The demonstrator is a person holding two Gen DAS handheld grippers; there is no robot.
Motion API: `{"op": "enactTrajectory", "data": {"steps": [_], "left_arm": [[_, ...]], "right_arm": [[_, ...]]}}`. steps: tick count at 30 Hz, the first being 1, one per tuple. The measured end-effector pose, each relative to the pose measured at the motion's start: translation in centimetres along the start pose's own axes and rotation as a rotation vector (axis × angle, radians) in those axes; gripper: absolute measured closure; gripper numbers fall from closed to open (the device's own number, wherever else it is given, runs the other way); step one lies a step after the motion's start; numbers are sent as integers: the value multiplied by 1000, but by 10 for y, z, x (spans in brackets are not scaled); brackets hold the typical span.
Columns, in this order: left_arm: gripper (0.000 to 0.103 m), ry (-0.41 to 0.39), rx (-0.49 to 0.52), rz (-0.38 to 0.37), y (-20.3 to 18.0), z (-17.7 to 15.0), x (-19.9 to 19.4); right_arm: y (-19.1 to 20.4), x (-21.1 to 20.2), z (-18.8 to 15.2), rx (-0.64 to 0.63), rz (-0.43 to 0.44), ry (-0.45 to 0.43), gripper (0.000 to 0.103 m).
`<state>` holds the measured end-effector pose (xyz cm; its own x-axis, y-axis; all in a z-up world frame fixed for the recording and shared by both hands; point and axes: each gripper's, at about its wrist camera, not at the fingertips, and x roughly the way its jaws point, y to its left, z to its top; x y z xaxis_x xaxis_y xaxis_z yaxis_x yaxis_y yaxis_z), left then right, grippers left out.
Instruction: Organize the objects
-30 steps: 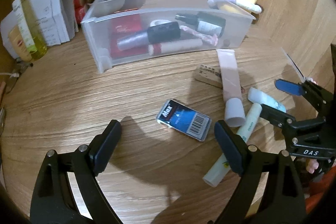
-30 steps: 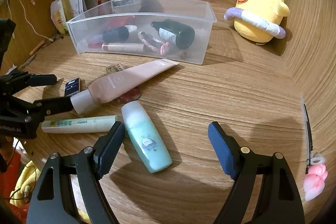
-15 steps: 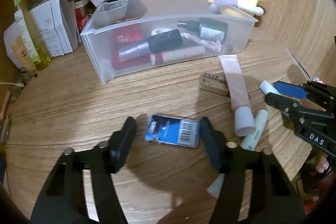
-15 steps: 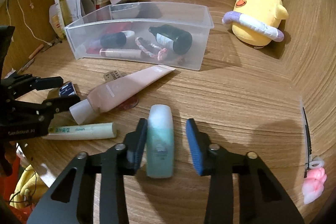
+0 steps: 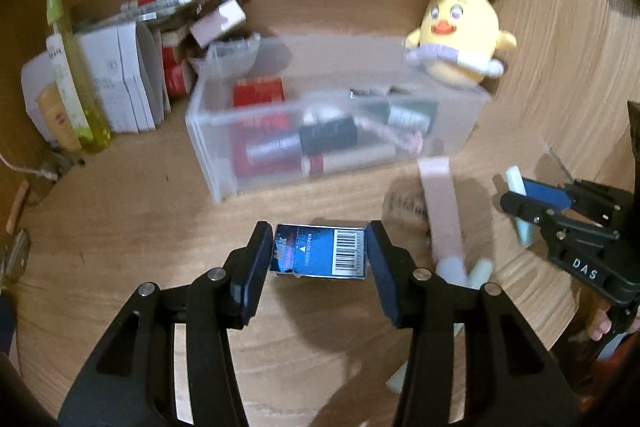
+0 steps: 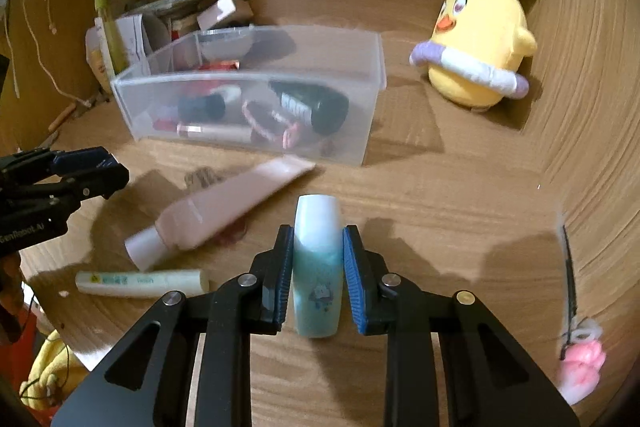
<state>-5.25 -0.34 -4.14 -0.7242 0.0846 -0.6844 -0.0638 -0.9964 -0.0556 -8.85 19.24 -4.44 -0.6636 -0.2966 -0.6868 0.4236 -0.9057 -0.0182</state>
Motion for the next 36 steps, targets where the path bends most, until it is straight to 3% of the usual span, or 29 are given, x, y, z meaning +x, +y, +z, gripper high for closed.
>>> {"op": "enactTrajectory", "data": {"steps": [10,14,21,23,28,32,36], "left_arm": [[55,-89,-47,-9,4,25,-11],[55,-107,-66,-1,10,29,-15],[55,-155,-91,20,22,43,-22],[55,-171,-95,27,26,49,-24],[55,-190,-102,36,34,64,-23],[55,-188,-94,50,37,74,-16],[55,-181,-86,57,37,80,-7]], "right_arm": [[5,-10,32,1,29,-91,85],[1,-8,32,14,51,-71,85],[-14,-1,18,35,17,-13,83],[-16,2,12,29,12,18,80],[-18,-3,-3,16,-8,38,62],[-28,-13,-20,35,-56,59,60],[-41,-17,-37,95,-9,102,60]]}}
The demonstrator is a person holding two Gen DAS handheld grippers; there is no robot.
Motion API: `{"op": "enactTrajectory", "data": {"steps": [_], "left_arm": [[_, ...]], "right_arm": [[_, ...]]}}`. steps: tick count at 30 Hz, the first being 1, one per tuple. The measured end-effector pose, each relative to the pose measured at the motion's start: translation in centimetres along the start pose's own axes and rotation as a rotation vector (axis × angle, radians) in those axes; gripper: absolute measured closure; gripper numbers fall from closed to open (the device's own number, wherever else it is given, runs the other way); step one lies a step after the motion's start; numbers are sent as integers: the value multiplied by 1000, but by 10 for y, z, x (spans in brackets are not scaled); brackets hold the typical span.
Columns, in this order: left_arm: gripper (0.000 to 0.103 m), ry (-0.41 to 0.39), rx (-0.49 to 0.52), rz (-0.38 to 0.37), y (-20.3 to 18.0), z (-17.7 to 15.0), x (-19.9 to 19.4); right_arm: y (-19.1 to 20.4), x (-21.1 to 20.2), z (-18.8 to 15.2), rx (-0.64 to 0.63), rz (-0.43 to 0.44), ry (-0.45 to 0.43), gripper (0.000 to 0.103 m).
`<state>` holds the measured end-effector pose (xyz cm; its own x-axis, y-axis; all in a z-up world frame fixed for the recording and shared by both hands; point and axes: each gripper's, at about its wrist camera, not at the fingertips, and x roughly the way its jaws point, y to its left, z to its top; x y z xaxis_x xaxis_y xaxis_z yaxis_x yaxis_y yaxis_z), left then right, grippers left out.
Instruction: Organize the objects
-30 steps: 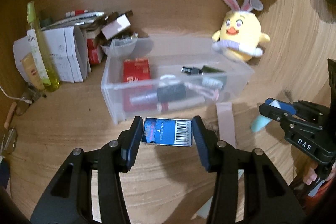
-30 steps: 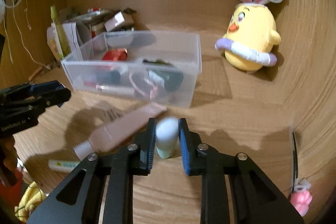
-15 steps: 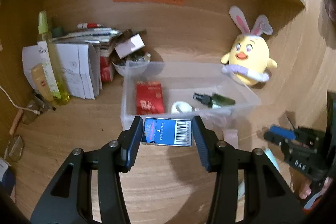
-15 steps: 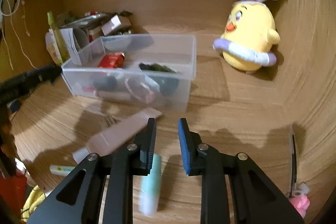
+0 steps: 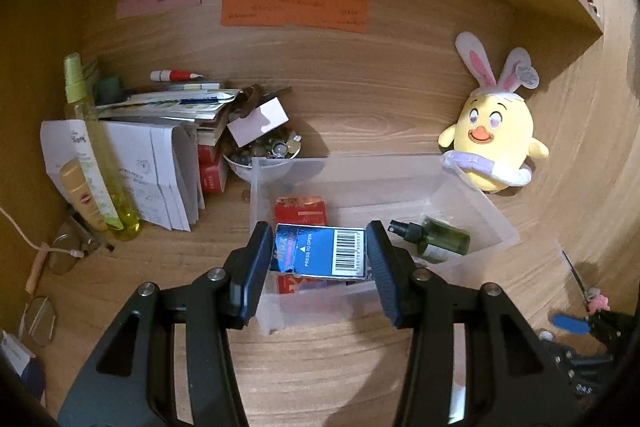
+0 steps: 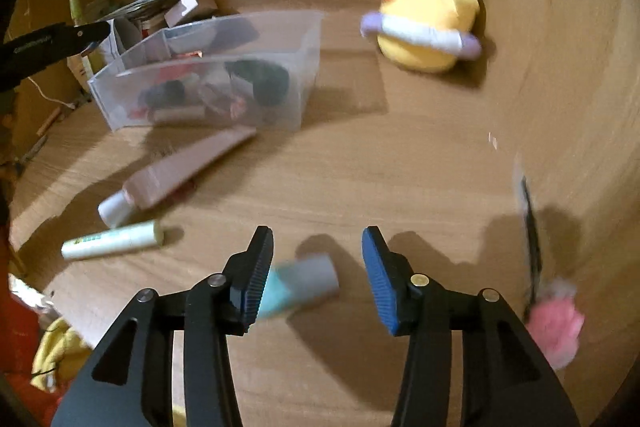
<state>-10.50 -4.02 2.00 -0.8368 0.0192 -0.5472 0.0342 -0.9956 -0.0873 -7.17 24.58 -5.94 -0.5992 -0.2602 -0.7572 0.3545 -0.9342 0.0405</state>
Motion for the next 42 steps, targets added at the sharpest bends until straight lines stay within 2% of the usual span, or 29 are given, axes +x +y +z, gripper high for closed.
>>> {"op": "enactTrajectory", "data": {"steps": [8,12,18,20,22,24,31,42], "left_arm": [[55,49,5,31,-2,5,30],[55,56,14,35,-4,3,36],[55,64,35,35,-10,3,45],[55,68,45,39,-13,4,48],[55,70,55,43,-15,4,51],[55,70,65,45,-16,4,52],[55,96,86,58,-20,0,65],[55,135,80,46,-18,-5,77]], "right_arm": [[12,-5,-11,-4,27,18,59],[13,-16,-15,14,31,12,46],[21,-11,-22,2,18,40,47],[26,-10,-23,-16,-8,27,55],[28,-9,-22,-32,-17,19,72],[26,-7,-19,-25,-12,16,80],[23,3,0,-16,-26,-29,80],[28,-4,76,-45,15,-189,80]]}}
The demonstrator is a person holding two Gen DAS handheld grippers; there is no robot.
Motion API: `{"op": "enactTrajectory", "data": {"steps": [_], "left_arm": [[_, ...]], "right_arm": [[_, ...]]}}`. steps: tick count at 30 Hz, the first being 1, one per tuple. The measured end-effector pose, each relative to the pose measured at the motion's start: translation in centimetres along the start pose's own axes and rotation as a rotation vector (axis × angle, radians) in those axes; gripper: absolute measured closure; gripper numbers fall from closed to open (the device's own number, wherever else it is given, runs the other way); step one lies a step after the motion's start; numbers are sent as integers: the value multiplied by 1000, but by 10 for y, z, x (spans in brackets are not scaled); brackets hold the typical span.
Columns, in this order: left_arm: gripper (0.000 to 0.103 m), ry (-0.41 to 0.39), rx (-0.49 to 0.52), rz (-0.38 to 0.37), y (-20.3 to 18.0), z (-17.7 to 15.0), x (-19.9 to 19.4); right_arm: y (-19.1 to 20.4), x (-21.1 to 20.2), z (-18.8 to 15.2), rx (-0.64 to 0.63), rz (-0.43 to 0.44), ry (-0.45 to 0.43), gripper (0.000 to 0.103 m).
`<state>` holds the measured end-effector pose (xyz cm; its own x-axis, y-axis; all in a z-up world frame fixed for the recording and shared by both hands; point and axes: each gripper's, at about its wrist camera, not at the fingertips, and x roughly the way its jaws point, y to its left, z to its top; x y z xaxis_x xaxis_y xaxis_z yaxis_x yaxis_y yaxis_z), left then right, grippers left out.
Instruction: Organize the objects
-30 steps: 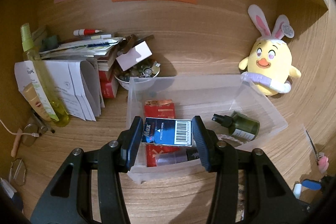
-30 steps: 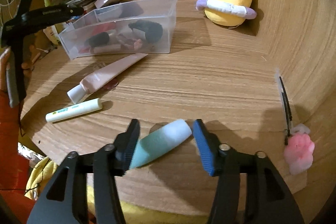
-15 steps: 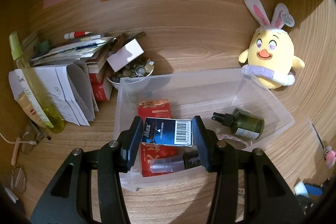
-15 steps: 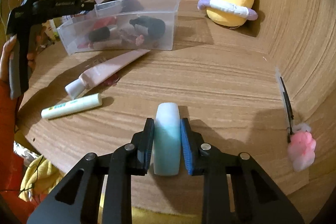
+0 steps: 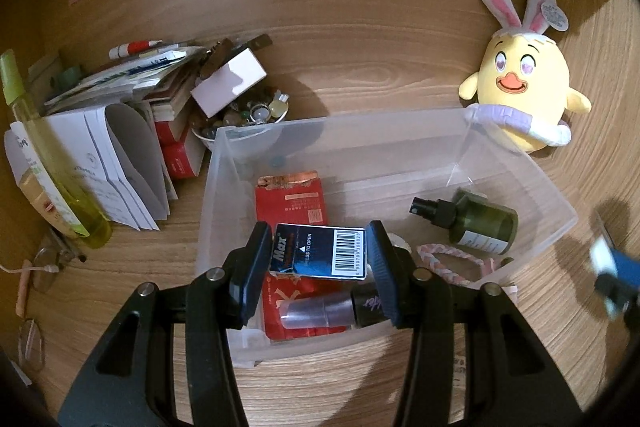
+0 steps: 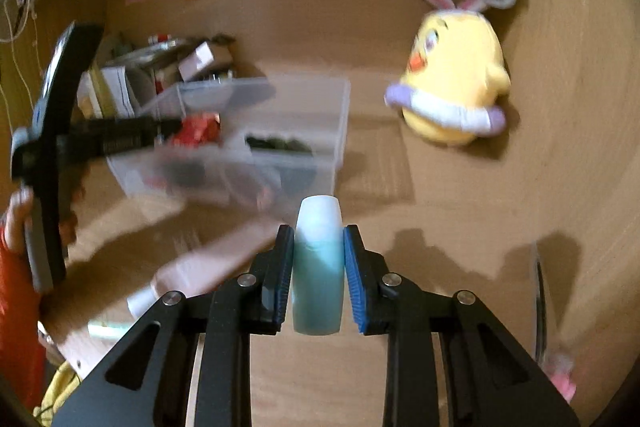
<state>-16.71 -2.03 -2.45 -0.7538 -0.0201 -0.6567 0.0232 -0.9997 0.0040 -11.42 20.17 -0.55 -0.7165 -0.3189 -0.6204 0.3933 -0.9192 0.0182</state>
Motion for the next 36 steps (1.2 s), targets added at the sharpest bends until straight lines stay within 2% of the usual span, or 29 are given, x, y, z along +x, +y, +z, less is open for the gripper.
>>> {"op": "enactTrajectory", "data": {"steps": [4,7,9,16,27,36], "left_arm": [[54,13,-6,-25,2,0,1],[50,13,-4,-39,2,1,-1],[43,-1,1,-35,1,1,-5],[36,-29,-14,-53,3,3,-19],[16,-63,-13,-57,6,-5,-43],[10,-20,-19,-97,9,-16,-46]], "right_arm": [[5,11,27,-12,29,-26,80],[10,22,43,-29,49,-34,80],[15,31,53,-43,59,-32,80],[33,61,75,-88,96,3,80],[56,104,79,-148,118,92,80],[60,114,76,-153,96,127,80]]}}
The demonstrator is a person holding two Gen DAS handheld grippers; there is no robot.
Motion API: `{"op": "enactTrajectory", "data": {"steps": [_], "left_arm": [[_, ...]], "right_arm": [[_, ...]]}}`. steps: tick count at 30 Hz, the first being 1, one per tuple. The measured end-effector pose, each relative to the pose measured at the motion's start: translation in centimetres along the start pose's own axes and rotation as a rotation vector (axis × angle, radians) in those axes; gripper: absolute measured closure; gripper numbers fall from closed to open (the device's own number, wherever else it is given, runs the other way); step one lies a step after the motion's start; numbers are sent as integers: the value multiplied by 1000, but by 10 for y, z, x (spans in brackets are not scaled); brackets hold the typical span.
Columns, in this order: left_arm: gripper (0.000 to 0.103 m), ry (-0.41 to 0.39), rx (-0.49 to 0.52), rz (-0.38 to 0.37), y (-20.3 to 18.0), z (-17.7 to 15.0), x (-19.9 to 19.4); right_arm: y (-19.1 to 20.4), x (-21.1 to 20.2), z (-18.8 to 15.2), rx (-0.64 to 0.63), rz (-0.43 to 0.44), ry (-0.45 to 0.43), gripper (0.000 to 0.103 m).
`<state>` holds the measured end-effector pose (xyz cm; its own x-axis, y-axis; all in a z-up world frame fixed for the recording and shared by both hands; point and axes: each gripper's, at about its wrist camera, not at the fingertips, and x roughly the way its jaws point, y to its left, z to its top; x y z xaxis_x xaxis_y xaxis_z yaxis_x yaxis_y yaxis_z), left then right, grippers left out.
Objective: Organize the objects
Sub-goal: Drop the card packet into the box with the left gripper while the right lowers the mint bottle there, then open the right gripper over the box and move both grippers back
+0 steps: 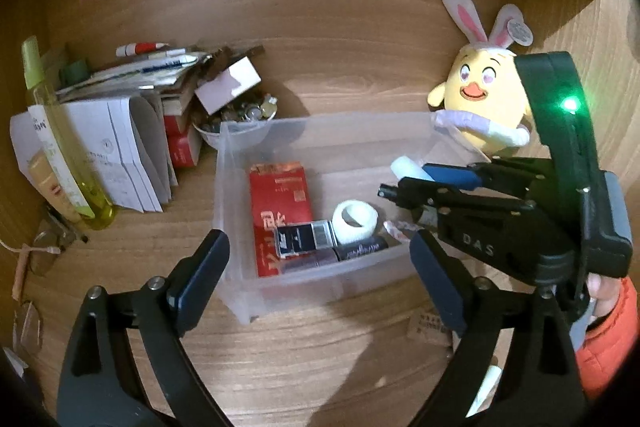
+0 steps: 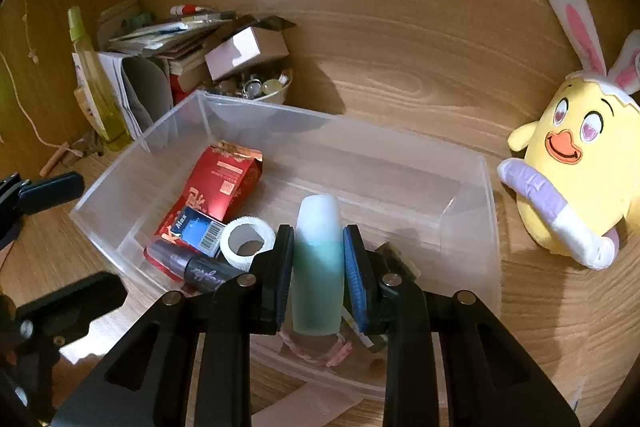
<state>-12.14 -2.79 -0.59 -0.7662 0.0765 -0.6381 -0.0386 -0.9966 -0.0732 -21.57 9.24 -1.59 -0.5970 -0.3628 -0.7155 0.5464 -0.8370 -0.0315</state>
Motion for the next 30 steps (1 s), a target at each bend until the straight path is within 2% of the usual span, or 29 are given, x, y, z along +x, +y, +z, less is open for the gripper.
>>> {"op": "enactTrajectory", "data": {"steps": [6,8,13,17,19,21,26,30], "left_arm": [[10,6,-6,3,2,-9,-8],[10,4,-7,2,2,-11,-12],[10,-14,5,1,1,-15,-26],[10,-19,19,3,-1,-23,-36],[10,-17,24,4,-1,-28,-39],[10,-16,24,6,-2,-33,-43],[10,1,10,-12,0,-49,-49],[10,26,28,-3,0,-64,-50]], "right_arm": [[3,0,0,-11,-22,8,80],[4,-3,-1,-11,-22,9,76],[7,-26,-7,-15,-29,-36,52],[11,-54,-16,-36,-53,-84,41],[12,-69,-24,-41,-62,-105,30],[13,-80,-33,-35,-58,-111,24],[22,-86,-59,-29,-40,-77,23],[35,-75,-76,-49,-42,-25,23]]}}
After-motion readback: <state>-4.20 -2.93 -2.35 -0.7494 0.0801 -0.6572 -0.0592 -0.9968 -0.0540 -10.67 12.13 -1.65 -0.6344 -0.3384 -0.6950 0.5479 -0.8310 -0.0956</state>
